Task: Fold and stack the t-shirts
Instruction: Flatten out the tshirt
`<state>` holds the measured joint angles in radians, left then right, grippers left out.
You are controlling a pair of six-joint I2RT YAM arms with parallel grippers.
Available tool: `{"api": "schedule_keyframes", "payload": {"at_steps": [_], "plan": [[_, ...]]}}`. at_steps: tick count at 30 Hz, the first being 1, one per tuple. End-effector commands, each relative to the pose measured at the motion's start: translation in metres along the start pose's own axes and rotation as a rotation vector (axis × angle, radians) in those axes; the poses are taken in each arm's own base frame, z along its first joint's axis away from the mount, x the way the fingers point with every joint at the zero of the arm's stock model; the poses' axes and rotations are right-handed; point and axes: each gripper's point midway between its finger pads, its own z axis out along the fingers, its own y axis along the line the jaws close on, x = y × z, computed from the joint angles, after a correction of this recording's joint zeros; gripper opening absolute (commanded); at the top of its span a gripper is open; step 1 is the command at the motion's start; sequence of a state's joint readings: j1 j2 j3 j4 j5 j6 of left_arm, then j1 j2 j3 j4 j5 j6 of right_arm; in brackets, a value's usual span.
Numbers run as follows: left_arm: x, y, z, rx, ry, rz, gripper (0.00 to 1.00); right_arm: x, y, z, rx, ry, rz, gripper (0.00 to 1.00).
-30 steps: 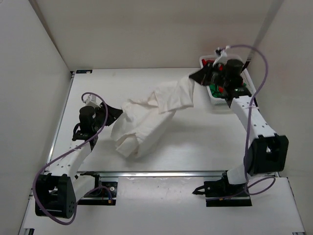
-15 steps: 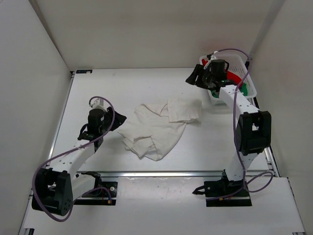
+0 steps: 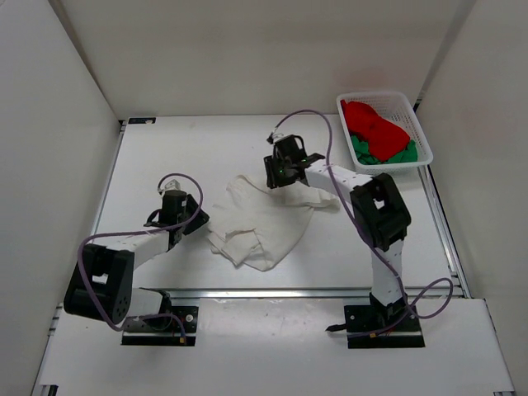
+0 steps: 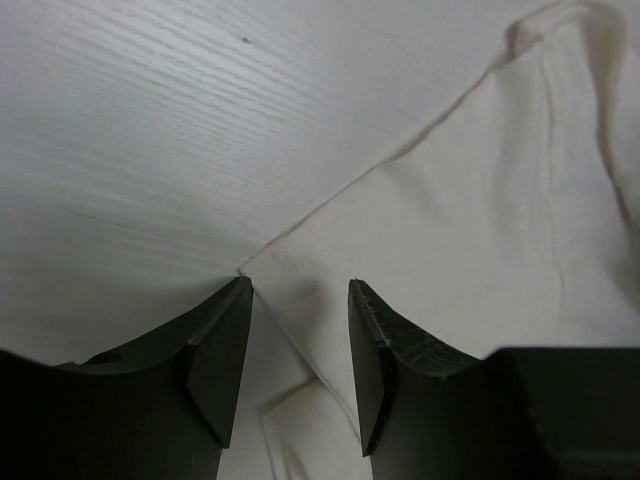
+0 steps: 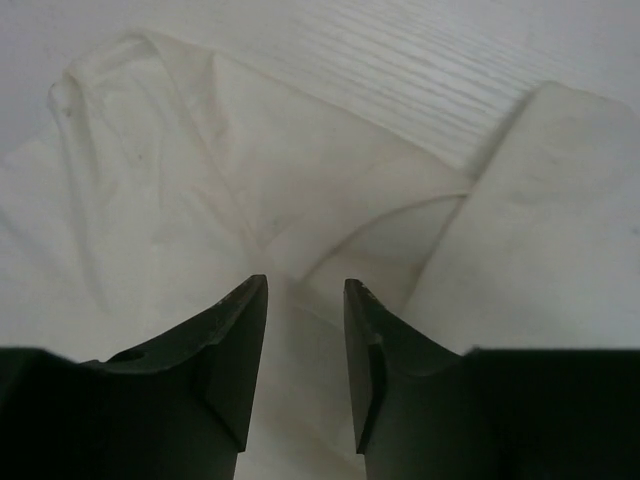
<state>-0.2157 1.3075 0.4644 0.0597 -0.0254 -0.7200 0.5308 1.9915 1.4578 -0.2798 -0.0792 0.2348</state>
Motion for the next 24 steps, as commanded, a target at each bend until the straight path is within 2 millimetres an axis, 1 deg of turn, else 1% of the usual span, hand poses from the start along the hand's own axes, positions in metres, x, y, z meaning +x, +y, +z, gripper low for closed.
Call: {"api": "schedule_keyframes", "payload": {"at_steps": [1, 2, 3, 4, 5, 6, 8, 9, 10, 11, 12, 13, 14, 15, 16, 17, 18, 19, 20, 21, 22, 23, 24], "plan": [[-0.012, 0.002, 0.007, -0.034, -0.041, 0.028, 0.54, -0.019, 0.011, 0.004, 0.037, -0.024, -0.089, 0.36], [-0.008, 0.004, 0.008, -0.044, -0.025, 0.039, 0.54, -0.02, 0.01, 0.01, 0.044, -0.021, -0.093, 0.38], [-0.004, 0.006, 0.009, -0.051, -0.019, 0.045, 0.54, -0.016, 0.013, 0.015, 0.043, -0.008, -0.103, 0.38], [-0.006, 0.008, 0.008, -0.057, -0.026, 0.041, 0.53, -0.015, 0.016, 0.016, 0.04, -0.005, -0.112, 0.38], [-0.005, 0.013, 0.006, -0.063, -0.031, 0.02, 0.53, -0.016, 0.013, 0.018, 0.071, -0.015, -0.113, 0.38], [-0.006, 0.011, 0.003, -0.034, -0.044, 0.006, 0.53, -0.014, 0.017, 0.02, 0.065, -0.014, -0.129, 0.38], [-0.007, 0.009, -0.002, -0.007, -0.054, -0.022, 0.52, -0.02, 0.031, 0.018, 0.042, -0.036, -0.16, 0.38], [-0.009, 0.004, -0.005, 0.01, -0.057, -0.025, 0.51, -0.022, 0.042, 0.017, 0.013, -0.04, -0.164, 0.36], [-0.013, -0.002, -0.009, 0.034, -0.063, -0.02, 0.51, -0.019, 0.051, 0.016, -0.024, -0.023, -0.158, 0.36], [-0.014, -0.004, -0.011, 0.038, -0.059, -0.022, 0.51, -0.025, 0.063, 0.012, -0.049, -0.032, -0.169, 0.36], [-0.017, -0.006, -0.016, 0.055, -0.065, -0.031, 0.51, -0.02, 0.077, 0.01, -0.082, -0.024, -0.181, 0.36], [-0.022, -0.011, -0.021, 0.082, -0.076, -0.04, 0.5, -0.024, 0.085, 0.002, -0.092, -0.042, -0.192, 0.34], [-0.031, -0.018, -0.03, 0.12, -0.098, -0.062, 0.49, -0.02, 0.099, -0.004, -0.097, -0.055, -0.209, 0.34], [-0.04, -0.021, -0.035, 0.14, -0.12, -0.076, 0.49, -0.013, 0.114, -0.005, -0.116, -0.055, -0.242, 0.33], [-0.048, -0.02, -0.042, 0.155, -0.14, -0.107, 0.47, -0.011, 0.123, -0.012, -0.158, -0.059, -0.248, 0.31], [-0.062, -0.017, -0.05, 0.171, -0.176, -0.134, 0.46, -0.013, 0.142, -0.018, -0.226, -0.08, -0.246, 0.31], [-0.072, -0.021, -0.056, 0.188, -0.195, -0.148, 0.45, -0.007, 0.149, -0.019, -0.255, -0.069, -0.229, 0.28], [-0.086, -0.025, -0.066, 0.21, -0.216, -0.171, 0.44, 0.001, 0.165, -0.019, -0.318, -0.062, -0.236, 0.28], [-0.086, -0.029, -0.069, 0.213, -0.197, -0.164, 0.44, 0.004, 0.179, -0.023, -0.361, -0.059, -0.231, 0.28], [-0.101, -0.037, -0.076, 0.215, -0.224, -0.145, 0.45, 0.01, 0.195, -0.021, -0.4, -0.05, -0.246, 0.29], [-0.114, -0.05, -0.085, 0.246, -0.249, -0.136, 0.45, 0.015, 0.201, -0.016, -0.405, -0.031, -0.26, 0.29], [-0.12, -0.057, -0.089, 0.271, -0.261, -0.14, 0.45, 0.02, 0.216, -0.018, -0.427, -0.027, -0.295, 0.29], [-0.13, -0.069, -0.1, 0.317, -0.272, -0.142, 0.44, 0.025, 0.227, -0.012, -0.429, -0.013, -0.327, 0.29]]}}
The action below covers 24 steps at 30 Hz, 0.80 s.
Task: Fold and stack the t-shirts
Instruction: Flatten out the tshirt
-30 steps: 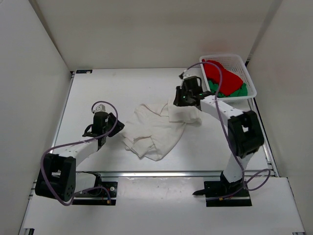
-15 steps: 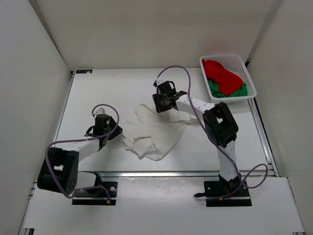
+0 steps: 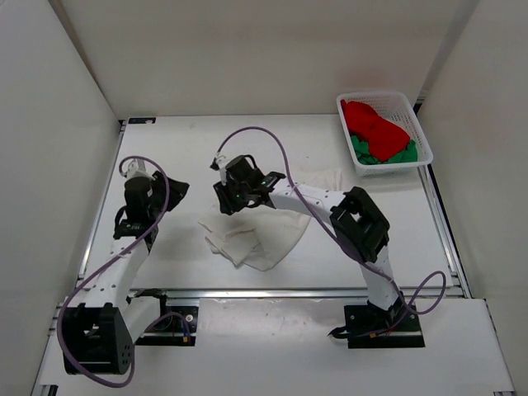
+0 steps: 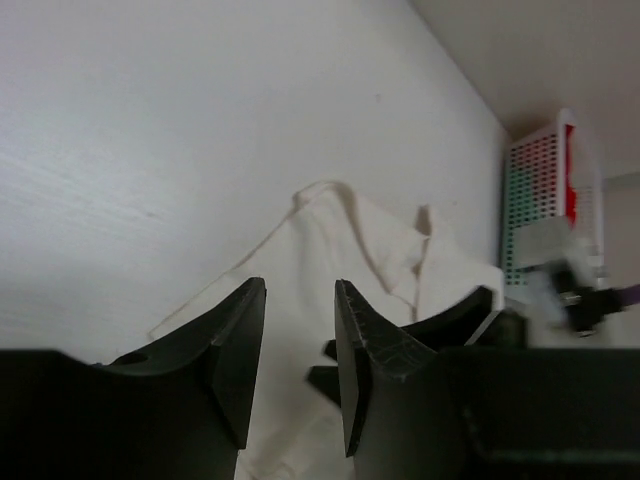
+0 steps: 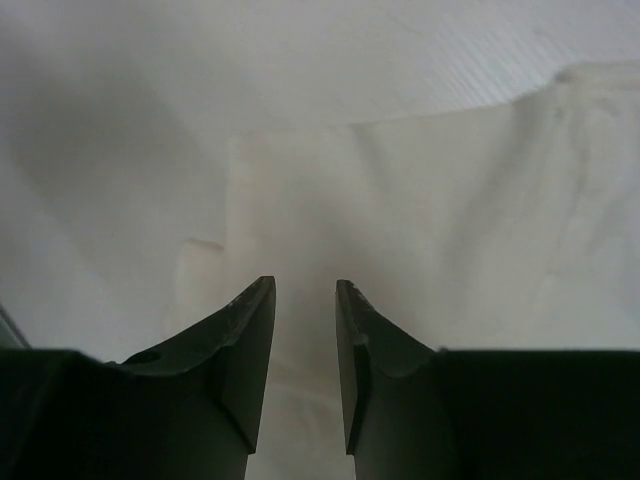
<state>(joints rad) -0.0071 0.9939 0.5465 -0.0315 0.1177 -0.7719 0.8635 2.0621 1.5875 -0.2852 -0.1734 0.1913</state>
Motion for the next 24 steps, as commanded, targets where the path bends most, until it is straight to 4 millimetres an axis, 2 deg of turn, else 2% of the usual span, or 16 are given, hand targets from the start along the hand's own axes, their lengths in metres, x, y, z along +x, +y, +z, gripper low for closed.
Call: {"api": "schedule_keyframes", "payload": {"at_steps": [1, 2, 4, 5, 7, 8, 9, 10, 13, 14, 15, 18, 19, 20, 22, 24], "plan": [[-0.047, -0.054, -0.019, 0.138, -0.056, -0.007, 0.45, -0.029, 0.045, 0.011, -0.084, -0.057, -0.086, 0.3], [-0.051, -0.057, -0.022, 0.131, -0.06, 0.017, 0.44, -0.026, 0.049, 0.015, -0.077, -0.05, -0.104, 0.31], [-0.085, -0.078, -0.034, 0.143, -0.139, 0.058, 0.46, -0.028, 0.055, 0.029, -0.068, -0.052, -0.131, 0.34], [-0.1, -0.085, -0.041, 0.146, -0.172, 0.071, 0.46, -0.018, 0.056, 0.041, -0.058, -0.025, -0.141, 0.34], [-0.117, -0.1, -0.052, 0.162, -0.201, 0.093, 0.46, -0.023, 0.061, 0.055, -0.033, -0.024, -0.166, 0.37], [-0.117, -0.106, -0.054, 0.175, -0.198, 0.105, 0.46, -0.021, 0.063, 0.059, -0.026, -0.018, -0.185, 0.37], [-0.124, -0.113, -0.058, 0.189, -0.215, 0.111, 0.47, -0.01, 0.057, 0.068, 0.003, 0.012, -0.186, 0.37], [-0.125, -0.111, -0.057, 0.179, -0.214, 0.109, 0.47, -0.016, 0.062, 0.07, 0.006, 0.0, -0.2, 0.37], [-0.135, -0.122, -0.066, 0.208, -0.235, 0.107, 0.47, -0.007, 0.059, 0.083, 0.05, 0.025, -0.224, 0.38], [-0.138, -0.125, -0.067, 0.216, -0.238, 0.107, 0.47, -0.006, 0.065, 0.086, 0.046, 0.028, -0.234, 0.38], [-0.139, -0.128, -0.069, 0.223, -0.239, 0.107, 0.47, -0.005, 0.058, 0.088, 0.09, 0.026, -0.235, 0.38], [-0.14, -0.131, -0.07, 0.23, -0.241, 0.113, 0.47, 0.002, 0.047, 0.093, 0.167, 0.045, -0.272, 0.38], [-0.138, -0.131, -0.069, 0.232, -0.235, 0.108, 0.47, 0.006, 0.052, 0.095, 0.164, 0.052, -0.285, 0.38], [-0.137, -0.129, -0.068, 0.232, -0.23, 0.108, 0.47, 0.012, 0.045, 0.096, 0.194, 0.07, -0.293, 0.38], [-0.135, -0.129, -0.068, 0.242, -0.23, 0.108, 0.46, 0.017, 0.053, 0.098, 0.205, 0.083, -0.317, 0.37], [-0.136, -0.126, -0.066, 0.234, -0.233, 0.1, 0.47, 0.024, 0.047, 0.101, 0.253, 0.092, -0.337, 0.35]]}}
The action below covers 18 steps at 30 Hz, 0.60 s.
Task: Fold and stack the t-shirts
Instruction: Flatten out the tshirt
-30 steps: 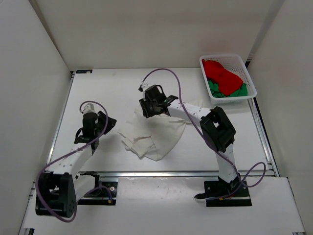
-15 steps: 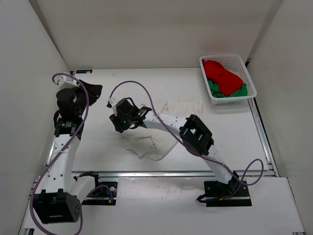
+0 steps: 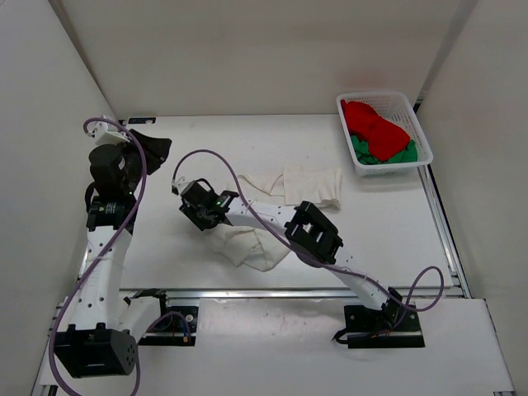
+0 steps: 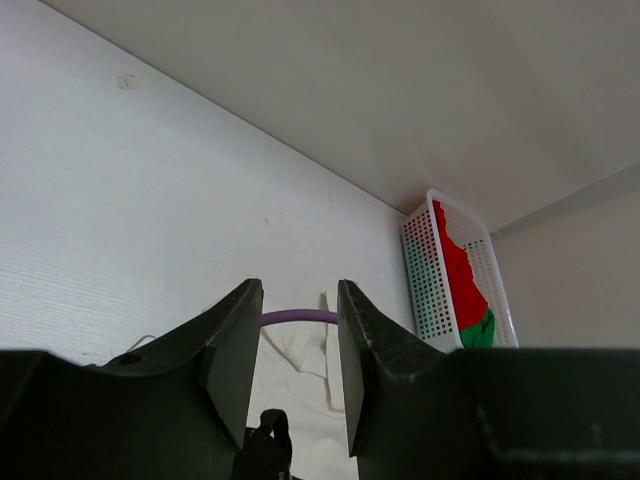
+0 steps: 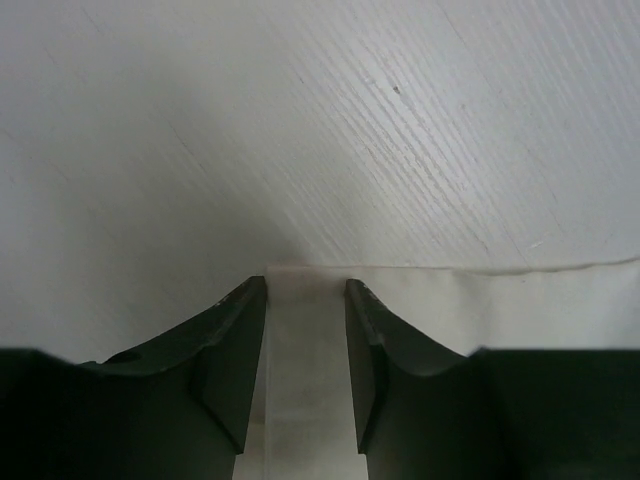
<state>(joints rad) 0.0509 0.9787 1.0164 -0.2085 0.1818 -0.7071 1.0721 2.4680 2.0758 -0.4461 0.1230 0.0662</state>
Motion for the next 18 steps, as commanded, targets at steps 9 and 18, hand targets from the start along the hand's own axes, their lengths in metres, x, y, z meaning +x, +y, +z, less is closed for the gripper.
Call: {"api": "schedule_keyframes", "payload": {"at_steps": [9, 18], "plan": [[-0.015, -0.005, -0.002, 0.009, -0.029, 0.024, 0.47, 0.021, -0.008, 0.01, 0.088, 0.077, 0.012, 0.0], [-0.01, -0.008, 0.001, 0.037, -0.013, 0.0, 0.47, -0.041, -0.114, -0.095, 0.167, -0.137, 0.232, 0.0]]}}
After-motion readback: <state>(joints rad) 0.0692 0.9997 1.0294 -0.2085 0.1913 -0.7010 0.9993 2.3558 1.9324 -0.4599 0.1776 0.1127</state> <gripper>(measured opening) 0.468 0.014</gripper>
